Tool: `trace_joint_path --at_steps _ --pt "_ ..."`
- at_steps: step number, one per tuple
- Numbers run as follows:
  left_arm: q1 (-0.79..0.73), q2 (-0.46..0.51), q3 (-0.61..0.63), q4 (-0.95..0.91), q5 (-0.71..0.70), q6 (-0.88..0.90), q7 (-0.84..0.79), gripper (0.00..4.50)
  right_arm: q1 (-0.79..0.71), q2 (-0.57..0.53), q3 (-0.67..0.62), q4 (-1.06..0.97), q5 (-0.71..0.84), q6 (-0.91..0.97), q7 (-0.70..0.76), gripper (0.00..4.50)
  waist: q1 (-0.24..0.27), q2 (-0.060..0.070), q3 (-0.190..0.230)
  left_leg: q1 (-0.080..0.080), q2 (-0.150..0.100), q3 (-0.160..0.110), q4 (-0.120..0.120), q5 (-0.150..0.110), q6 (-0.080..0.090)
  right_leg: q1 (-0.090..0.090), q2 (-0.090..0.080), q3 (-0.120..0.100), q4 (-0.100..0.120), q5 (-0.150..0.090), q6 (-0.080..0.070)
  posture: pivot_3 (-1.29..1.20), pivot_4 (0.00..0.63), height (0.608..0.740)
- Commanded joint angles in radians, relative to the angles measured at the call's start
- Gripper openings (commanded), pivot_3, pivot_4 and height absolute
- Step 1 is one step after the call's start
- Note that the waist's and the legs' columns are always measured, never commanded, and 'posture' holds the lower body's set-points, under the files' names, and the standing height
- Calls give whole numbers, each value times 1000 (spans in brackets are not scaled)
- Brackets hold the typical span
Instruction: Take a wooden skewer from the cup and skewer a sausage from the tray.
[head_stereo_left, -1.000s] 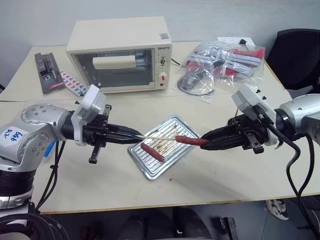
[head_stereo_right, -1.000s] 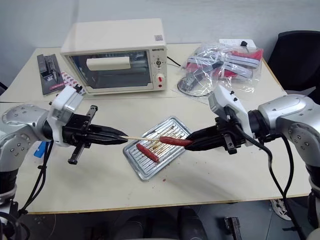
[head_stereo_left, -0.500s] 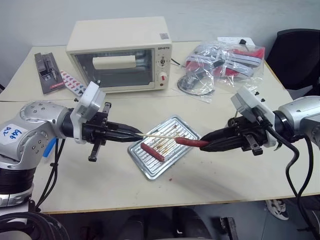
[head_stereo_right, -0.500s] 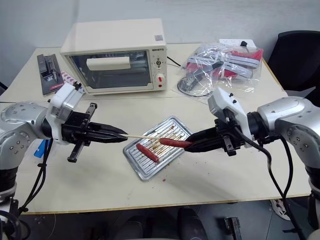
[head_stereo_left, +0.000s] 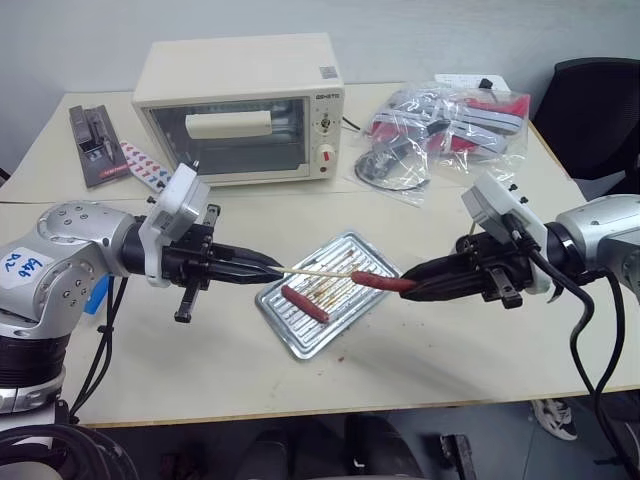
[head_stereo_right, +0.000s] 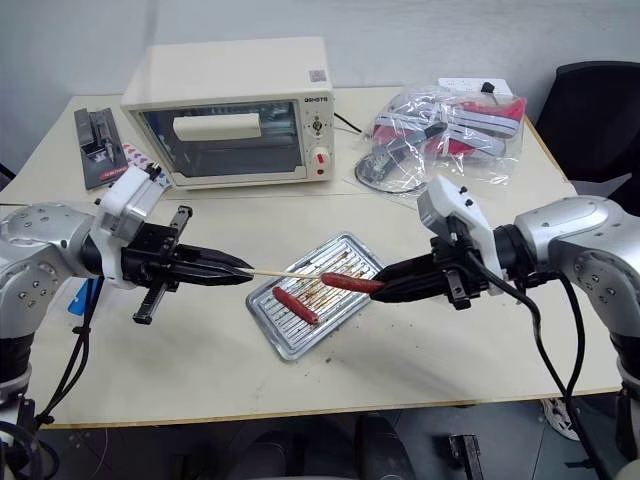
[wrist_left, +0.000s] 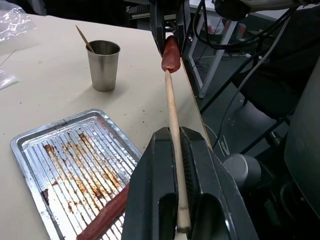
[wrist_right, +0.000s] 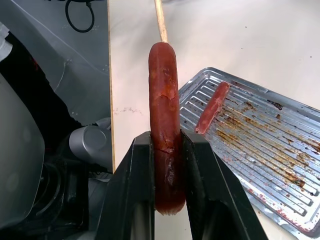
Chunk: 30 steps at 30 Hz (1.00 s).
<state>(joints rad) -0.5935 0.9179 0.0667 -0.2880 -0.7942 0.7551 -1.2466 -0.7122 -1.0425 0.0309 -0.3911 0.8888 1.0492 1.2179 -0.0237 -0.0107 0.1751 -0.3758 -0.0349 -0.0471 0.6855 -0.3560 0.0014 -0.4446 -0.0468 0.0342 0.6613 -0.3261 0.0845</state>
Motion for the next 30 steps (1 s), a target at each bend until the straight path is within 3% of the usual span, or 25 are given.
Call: trace_joint_path --at_steps 1,18,30 --pt "-16 3 15 -15 -2 -12 -4 0 -13 12 -27 -15 23 0 -6 448 0 0 0 0 0 0 0 0 0 0 0 0 0 0 0 0 150 740" --pt "-67 -13 -51 14 30 -30 -71 0 -50 26 24 -28 -10 -31 42 448 0 0 0 0 0 0 1 0 0 0 0 0 1 0 0 0 150 740" --pt "-92 -104 -100 30 100 -72 -62 0 -88 91 16 -59 35 28 6 448 0 0 0 0 0 0 2 0 0 0 0 0 1 0 0 0 150 740"
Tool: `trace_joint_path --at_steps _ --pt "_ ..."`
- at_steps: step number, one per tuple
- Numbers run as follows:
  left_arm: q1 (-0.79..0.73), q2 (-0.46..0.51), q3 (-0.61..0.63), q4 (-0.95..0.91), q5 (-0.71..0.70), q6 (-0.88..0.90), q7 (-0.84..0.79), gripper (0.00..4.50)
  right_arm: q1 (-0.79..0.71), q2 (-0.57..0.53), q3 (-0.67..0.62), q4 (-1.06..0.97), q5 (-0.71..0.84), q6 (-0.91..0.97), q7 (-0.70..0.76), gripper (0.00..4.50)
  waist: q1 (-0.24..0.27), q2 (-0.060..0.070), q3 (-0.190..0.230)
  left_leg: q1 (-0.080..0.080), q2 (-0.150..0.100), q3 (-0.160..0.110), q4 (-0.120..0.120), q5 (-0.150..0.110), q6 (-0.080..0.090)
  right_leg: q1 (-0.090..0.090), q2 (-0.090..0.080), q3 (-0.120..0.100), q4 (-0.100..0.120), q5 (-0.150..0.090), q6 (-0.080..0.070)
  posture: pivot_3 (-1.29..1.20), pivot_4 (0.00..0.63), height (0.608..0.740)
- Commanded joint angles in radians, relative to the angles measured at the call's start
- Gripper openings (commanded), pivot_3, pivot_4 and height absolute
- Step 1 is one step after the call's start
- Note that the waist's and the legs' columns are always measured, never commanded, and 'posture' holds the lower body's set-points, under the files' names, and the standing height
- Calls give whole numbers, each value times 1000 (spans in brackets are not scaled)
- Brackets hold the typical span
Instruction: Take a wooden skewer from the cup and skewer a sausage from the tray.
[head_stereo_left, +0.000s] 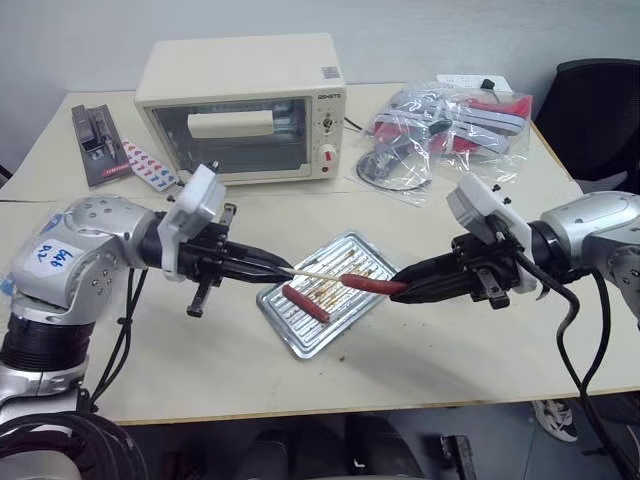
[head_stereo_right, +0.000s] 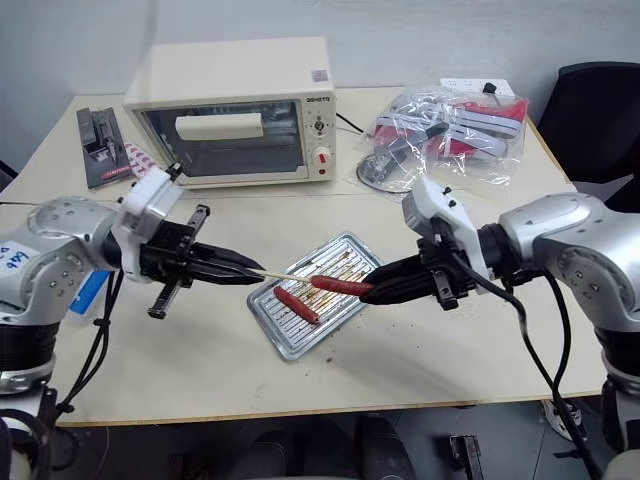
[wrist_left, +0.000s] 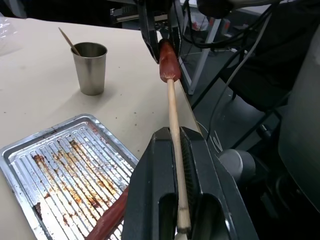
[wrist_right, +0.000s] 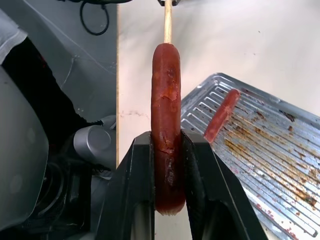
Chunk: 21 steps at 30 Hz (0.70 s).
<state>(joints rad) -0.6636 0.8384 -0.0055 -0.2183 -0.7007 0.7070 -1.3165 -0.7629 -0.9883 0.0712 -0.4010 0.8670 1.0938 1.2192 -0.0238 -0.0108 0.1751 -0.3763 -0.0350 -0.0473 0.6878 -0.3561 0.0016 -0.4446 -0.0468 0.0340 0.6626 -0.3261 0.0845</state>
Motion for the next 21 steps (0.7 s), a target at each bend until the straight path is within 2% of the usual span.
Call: trace_joint_path --at_steps 1,3,4,5,10,15,20,21 --pt "-19 -24 -26 -39 12 -28 7 0 -36 38 -27 -50 57 -15 3 448 0 0 0 0 0 0 0 0 0 0 0 0 0 0 0 0 150 740" --pt "-14 -23 -22 -34 20 -33 6 0 -36 40 -31 -47 58 -11 0 448 0 0 0 0 0 0 0 0 0 0 0 0 0 0 0 0 150 740" --pt "-12 -23 -19 -31 23 -34 5 0 -36 41 -32 -45 59 -9 -2 1122 0 0 0 0 0 0 0 0 0 0 0 0 0 0 0 0 150 740" --pt "-10 -21 -15 -30 24 -34 6 0 -37 40 -35 -41 63 -2 -3 1240 0 0 0 0 0 0 0 0 0 0 0 0 0 0 0 0 150 740" --pt "44 13 20 -30 35 -42 16 0 -41 24 -41 -25 33 -26 -8 2643 0 0 0 0 0 0 1 0 0 0 0 0 0 0 0 0 150 740" --pt "164 51 123 -77 12 -29 77 0 -66 7 -61 18 -30 -83 -38 3912 -1 0 0 0 0 0 1 0 0 0 0 0 0 0 0 0 150 740" --pt "358 11 331 -235 -22 11 286 0 -81 53 -96 14 -38 -93 -130 3912 -1 0 0 0 0 0 0 0 0 0 0 1 0 0 0 0 150 740" --pt "397 -7 375 -274 -30 23 339 0 -88 71 -109 19 -14 -66 -157 4083 -2 0 0 0 1 0 0 0 0 0 0 0 -1 0 0 0 150 740"
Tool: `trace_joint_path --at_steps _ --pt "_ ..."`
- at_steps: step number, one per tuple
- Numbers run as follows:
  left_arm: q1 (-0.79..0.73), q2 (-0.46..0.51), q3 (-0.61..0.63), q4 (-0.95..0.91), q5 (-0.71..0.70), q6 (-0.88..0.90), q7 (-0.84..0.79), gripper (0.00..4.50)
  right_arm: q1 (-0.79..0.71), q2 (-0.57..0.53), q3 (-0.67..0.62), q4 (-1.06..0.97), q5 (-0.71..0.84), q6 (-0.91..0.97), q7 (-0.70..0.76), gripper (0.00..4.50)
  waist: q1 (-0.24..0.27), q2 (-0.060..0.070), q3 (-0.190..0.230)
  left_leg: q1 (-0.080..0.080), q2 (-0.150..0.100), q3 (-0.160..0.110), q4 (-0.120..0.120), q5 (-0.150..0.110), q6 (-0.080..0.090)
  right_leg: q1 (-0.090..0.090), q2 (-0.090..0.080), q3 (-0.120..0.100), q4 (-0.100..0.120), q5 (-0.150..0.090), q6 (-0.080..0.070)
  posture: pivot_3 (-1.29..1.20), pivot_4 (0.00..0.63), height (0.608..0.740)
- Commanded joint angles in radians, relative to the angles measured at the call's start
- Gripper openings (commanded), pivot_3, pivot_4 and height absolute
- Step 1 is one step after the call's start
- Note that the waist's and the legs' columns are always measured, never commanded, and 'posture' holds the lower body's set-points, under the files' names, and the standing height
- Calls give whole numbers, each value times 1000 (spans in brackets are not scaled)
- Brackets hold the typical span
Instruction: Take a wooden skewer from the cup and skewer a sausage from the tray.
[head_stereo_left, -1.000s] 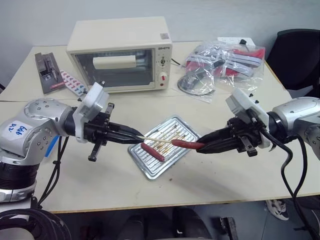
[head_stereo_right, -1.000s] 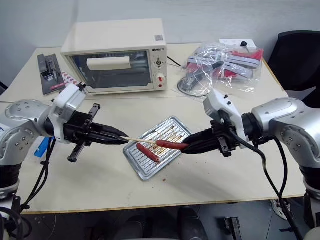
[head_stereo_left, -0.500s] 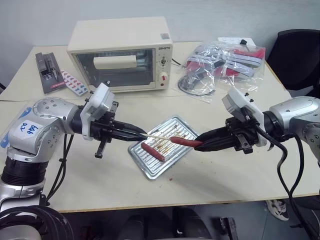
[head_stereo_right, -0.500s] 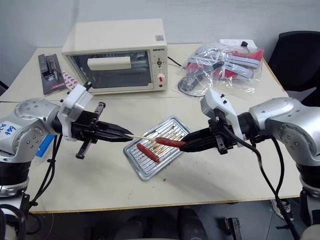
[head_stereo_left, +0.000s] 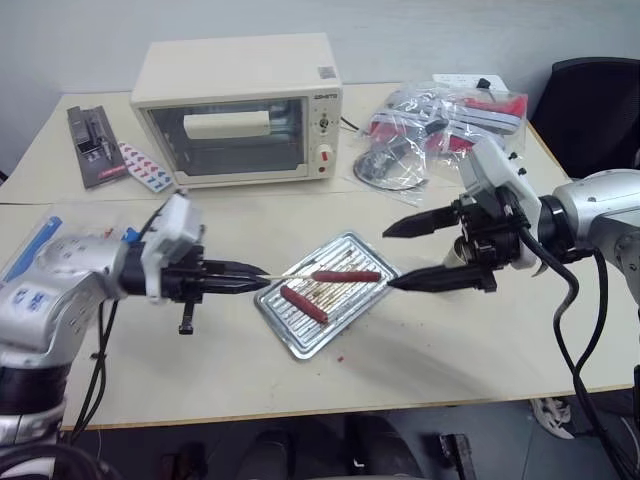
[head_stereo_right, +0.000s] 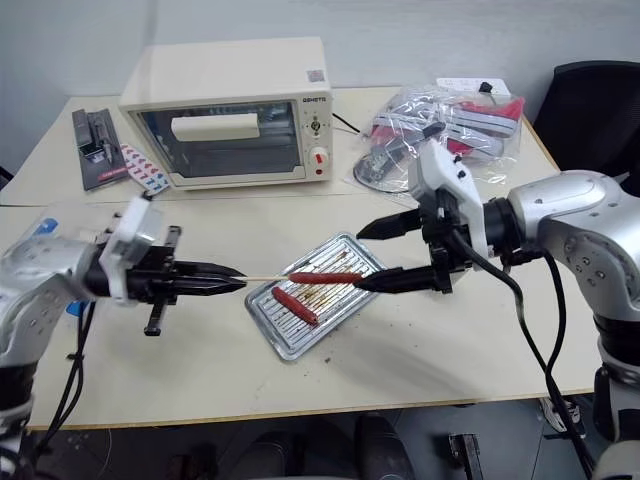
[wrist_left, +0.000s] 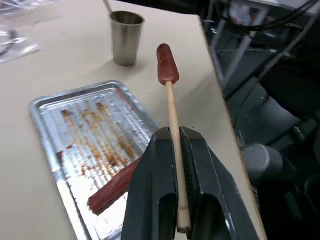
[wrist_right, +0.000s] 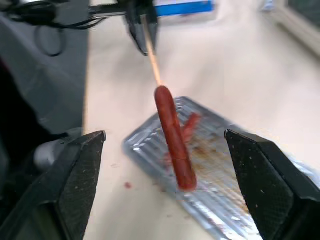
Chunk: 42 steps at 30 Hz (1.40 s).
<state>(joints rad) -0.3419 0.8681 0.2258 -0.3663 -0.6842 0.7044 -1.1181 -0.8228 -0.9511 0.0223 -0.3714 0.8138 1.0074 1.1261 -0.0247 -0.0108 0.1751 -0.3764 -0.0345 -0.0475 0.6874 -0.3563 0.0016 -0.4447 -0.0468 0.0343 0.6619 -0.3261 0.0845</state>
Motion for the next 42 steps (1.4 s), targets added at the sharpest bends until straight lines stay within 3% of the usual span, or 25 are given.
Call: trace_joint_path --at_steps 1,3,9,11,15,29,37,42 --pt "105 -50 175 -157 -55 35 177 0 -30 46 -71 -11 58 42 -83 4233 -1 0 0 0 0 0 0 0 0 0 0 0 1 0 0 0 150 740" --pt "188 -93 256 -229 -59 50 278 0 -30 64 -83 -25 82 53 -103 4449 1 0 0 0 0 0 0 0 0 0 0 0 0 0 0 0 150 740" --pt "385 -239 554 -363 -58 78 564 0 -57 120 -75 -31 84 15 -148 4449 5 -1 0 0 0 0 1 0 0 0 0 0 0 0 0 0 150 740" --pt "457 -285 677 -353 -35 60 628 0 -72 136 -56 -12 65 -6 -142 4449 4 -1 0 0 0 1 1 0 0 0 0 0 1 0 0 0 150 740" --pt "519 -317 773 -278 12 10 704 0 -89 155 -25 17 48 -32 -119 4449 5 -1 -1 0 0 0 0 0 0 0 0 0 0 0 0 0 150 740" --pt "402 -308 667 33 164 -20 938 0 -110 171 6 40 -8 -72 -83 4449 24 -2 -1 1 0 0 1 -1 0 1 0 0 0 0 0 0 150 740" --pt "326 -274 575 142 198 -65 920 0 -95 166 -10 33 -3 -66 -86 4449 24 -2 -1 1 0 0 0 -1 0 1 0 0 0 0 0 0 150 740" --pt "300 -226 576 181 186 -69 885 1130 -95 168 -14 43 -8 -71 -83 4500 21 -3 -2 1 0 0 0 -1 0 1 0 0 -1 0 0 0 150 740"
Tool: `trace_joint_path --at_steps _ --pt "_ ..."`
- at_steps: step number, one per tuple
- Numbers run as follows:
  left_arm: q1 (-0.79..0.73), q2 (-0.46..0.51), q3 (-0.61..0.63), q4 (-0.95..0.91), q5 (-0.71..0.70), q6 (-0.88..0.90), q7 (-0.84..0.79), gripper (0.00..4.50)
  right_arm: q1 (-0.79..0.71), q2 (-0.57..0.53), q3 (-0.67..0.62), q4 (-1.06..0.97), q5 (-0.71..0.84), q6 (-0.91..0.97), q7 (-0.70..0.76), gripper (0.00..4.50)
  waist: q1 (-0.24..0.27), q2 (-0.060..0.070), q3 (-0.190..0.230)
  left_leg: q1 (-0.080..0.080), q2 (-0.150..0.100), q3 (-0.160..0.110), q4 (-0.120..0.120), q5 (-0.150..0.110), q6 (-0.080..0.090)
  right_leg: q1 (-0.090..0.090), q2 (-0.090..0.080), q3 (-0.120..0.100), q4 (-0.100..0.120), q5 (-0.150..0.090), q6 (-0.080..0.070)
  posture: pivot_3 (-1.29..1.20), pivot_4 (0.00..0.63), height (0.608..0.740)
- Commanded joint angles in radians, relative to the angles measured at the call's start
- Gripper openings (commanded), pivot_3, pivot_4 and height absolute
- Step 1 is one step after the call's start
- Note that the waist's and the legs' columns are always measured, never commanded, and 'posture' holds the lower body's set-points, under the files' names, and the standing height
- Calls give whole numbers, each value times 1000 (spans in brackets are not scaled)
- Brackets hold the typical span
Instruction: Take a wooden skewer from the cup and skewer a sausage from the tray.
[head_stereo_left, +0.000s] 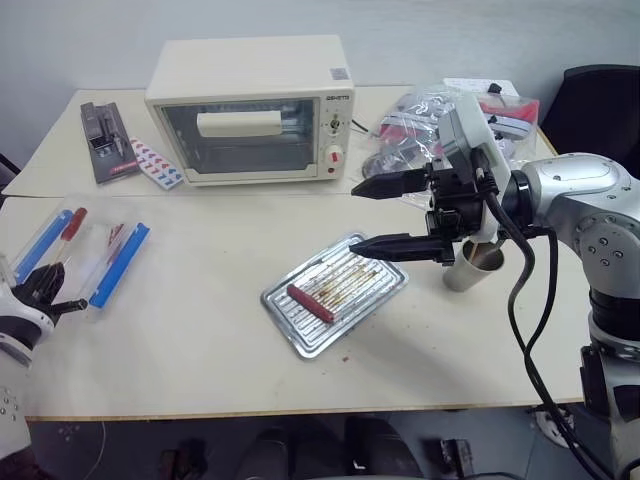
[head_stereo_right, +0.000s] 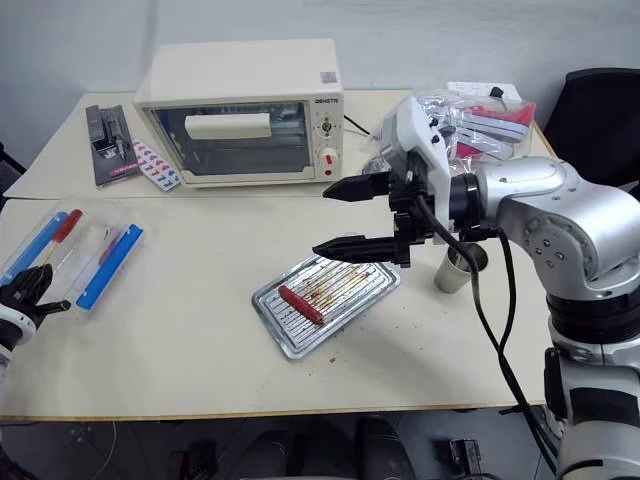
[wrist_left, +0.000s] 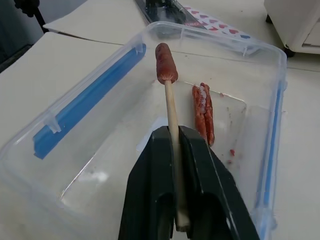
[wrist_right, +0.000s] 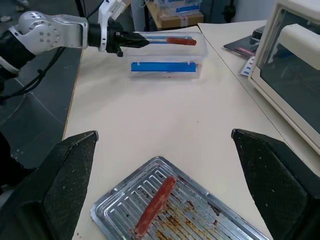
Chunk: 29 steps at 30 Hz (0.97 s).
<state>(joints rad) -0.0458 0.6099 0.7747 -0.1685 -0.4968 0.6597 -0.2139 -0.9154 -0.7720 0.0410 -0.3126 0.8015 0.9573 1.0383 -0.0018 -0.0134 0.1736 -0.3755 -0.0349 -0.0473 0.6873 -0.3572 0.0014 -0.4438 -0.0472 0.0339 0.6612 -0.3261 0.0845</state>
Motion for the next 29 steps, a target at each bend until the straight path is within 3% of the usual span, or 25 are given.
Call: trace_joint_path --at_steps 1,3,11,15,21,29 --pt "19 38 39 -33 -8 -21 -30 1402 -1 -11 -34 -15 2 -23 4 4500 -3 0 0 0 0 0 0 0 0 0 0 0 0 0 0 0 150 740" --pt "50 43 70 -75 -46 -1 -57 1874 1 -13 -36 -13 -3 -28 5 4500 -5 0 0 0 0 0 -2 0 0 0 0 0 0 0 0 0 150 740" --pt "335 107 349 -304 -324 128 -325 1874 41 -85 -43 -2 -21 -44 66 4500 -1 -1 1 0 1 0 -3 0 0 -1 0 0 -2 0 0 0 150 740" --pt "532 101 488 -341 -381 122 -476 1874 74 -122 -52 13 -41 -76 98 4500 -1 -1 1 0 1 1 -3 0 0 0 0 0 -3 0 0 0 150 740" --pt "566 87 577 -267 -398 108 -430 1874 47 -89 -61 37 -29 -87 79 4500 -2 0 1 3 1 1 -4 0 0 2 0 0 -2 -1 -1 0 150 740" --pt "605 13 544 -266 -366 66 -388 1874 30 -69 -51 43 -36 -93 84 4500 -2 0 1 3 1 1 -4 -1 1 3 0 0 -4 -1 -1 0 150 740"
